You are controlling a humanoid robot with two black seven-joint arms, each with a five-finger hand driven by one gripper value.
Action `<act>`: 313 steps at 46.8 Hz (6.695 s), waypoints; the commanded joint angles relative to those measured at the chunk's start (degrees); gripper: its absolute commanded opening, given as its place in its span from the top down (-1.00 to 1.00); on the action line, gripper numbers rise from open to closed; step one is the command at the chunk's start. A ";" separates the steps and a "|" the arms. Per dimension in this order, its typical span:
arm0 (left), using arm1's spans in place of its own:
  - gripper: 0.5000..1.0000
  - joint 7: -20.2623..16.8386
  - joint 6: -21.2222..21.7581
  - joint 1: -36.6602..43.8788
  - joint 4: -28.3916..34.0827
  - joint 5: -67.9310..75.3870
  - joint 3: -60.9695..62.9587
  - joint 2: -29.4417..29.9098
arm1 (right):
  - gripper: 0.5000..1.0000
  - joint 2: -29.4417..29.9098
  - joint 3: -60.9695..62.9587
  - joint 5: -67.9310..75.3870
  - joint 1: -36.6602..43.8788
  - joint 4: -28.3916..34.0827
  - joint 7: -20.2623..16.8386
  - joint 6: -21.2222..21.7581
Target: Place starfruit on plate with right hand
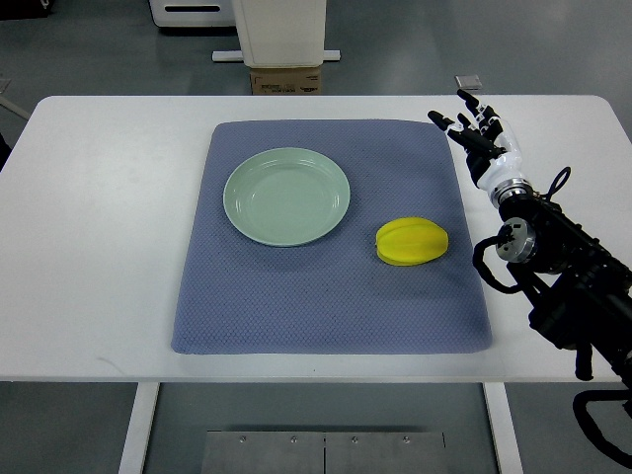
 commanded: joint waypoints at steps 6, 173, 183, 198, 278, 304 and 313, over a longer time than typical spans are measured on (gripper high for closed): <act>-1.00 0.00 -0.01 0.03 0.00 0.00 0.00 0.00 | -1.00 -0.05 0.00 0.00 0.03 0.01 0.00 0.00; -1.00 0.00 -0.01 0.03 0.00 0.00 0.00 0.00 | -0.98 -26.33 -50.27 -29.88 10.22 32.71 1.49 -0.18; -1.00 0.00 -0.01 0.03 0.00 0.00 0.00 0.00 | -0.98 -26.15 -52.21 -30.50 10.22 32.27 1.49 -1.41; -1.00 0.00 -0.01 0.03 0.00 0.00 0.00 0.00 | -0.97 -26.15 -53.35 -31.38 10.40 30.87 1.49 -2.20; -1.00 0.00 -0.01 0.03 0.00 0.00 0.00 0.00 | 1.00 -22.38 -54.76 -24.17 21.99 25.07 0.61 -1.76; -1.00 0.00 -0.01 0.03 0.00 0.00 0.00 0.00 | 1.00 -4.98 -54.85 -20.30 25.16 11.01 -1.76 -1.41; -1.00 0.00 -0.01 0.03 0.00 0.00 0.00 0.00 | 1.00 -0.58 -54.76 -20.30 24.72 8.63 -2.73 -1.32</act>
